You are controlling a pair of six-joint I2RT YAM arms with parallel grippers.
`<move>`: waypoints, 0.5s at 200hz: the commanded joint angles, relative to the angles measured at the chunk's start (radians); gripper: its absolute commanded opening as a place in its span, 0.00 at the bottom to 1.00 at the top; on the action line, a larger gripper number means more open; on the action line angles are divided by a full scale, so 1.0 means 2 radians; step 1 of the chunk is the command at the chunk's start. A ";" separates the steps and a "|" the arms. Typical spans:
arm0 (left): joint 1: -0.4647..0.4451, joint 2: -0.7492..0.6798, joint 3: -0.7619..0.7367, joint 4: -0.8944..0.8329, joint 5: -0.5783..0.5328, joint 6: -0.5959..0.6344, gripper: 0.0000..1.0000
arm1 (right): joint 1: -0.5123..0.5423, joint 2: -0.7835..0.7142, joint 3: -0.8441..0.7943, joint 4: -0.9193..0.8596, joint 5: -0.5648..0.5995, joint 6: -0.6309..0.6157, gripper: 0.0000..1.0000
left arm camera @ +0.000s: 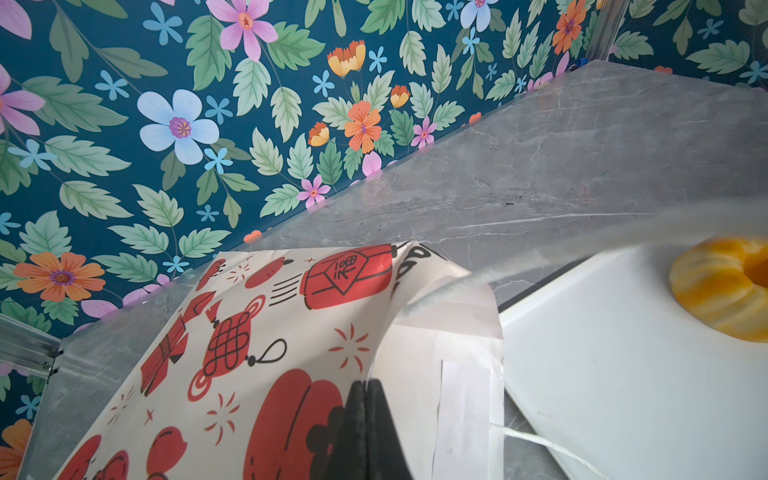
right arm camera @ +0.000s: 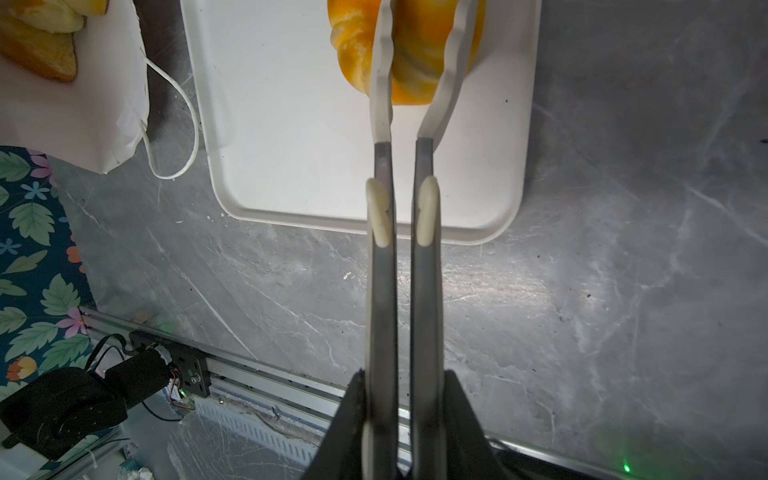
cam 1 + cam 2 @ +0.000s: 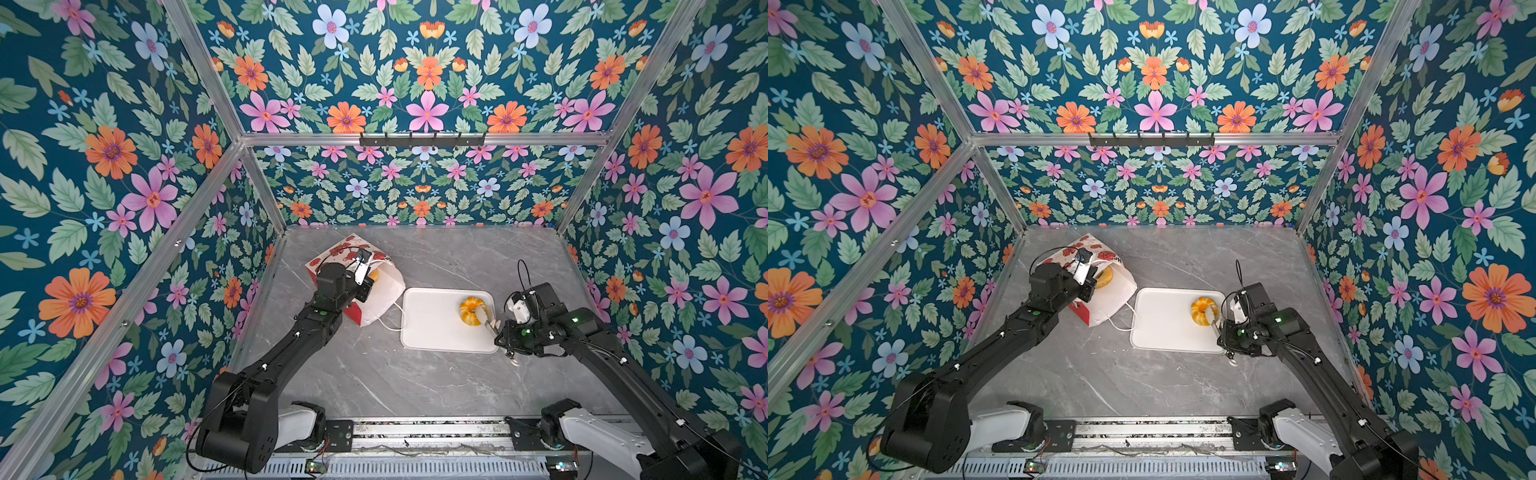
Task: Take the fake bread out of the paper bag
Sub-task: 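Lower the yellow bun onto the white tray and open the tongs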
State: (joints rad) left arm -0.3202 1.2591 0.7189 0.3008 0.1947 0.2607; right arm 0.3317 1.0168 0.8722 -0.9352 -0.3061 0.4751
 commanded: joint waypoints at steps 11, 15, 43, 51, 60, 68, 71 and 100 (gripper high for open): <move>0.000 0.002 0.002 0.013 0.001 -0.006 0.00 | -0.008 0.009 -0.007 0.027 -0.003 0.001 0.06; 0.000 0.002 0.002 0.012 0.001 -0.006 0.00 | -0.009 0.011 -0.009 0.026 0.000 0.001 0.06; 0.001 0.003 0.002 0.011 0.002 -0.006 0.00 | -0.017 0.013 -0.013 0.018 0.015 0.006 0.13; 0.000 0.003 0.002 0.012 0.002 -0.006 0.00 | -0.017 0.012 -0.013 0.017 0.015 0.006 0.16; 0.001 0.004 0.003 0.012 0.002 -0.006 0.00 | -0.017 0.009 -0.011 0.017 0.017 0.007 0.18; 0.001 0.005 0.003 0.012 0.003 -0.006 0.00 | -0.017 0.007 -0.010 0.016 0.018 0.008 0.20; 0.001 0.006 0.003 0.012 0.003 -0.006 0.00 | -0.017 0.005 -0.009 0.016 0.020 0.008 0.21; 0.000 0.005 0.003 0.011 0.005 -0.006 0.00 | -0.017 -0.006 -0.001 0.015 0.030 0.006 0.34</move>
State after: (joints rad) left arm -0.3202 1.2678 0.7193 0.3008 0.2058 0.2604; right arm 0.2974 1.0191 0.8566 -0.9157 -0.2836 0.4793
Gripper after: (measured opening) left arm 0.049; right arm 0.308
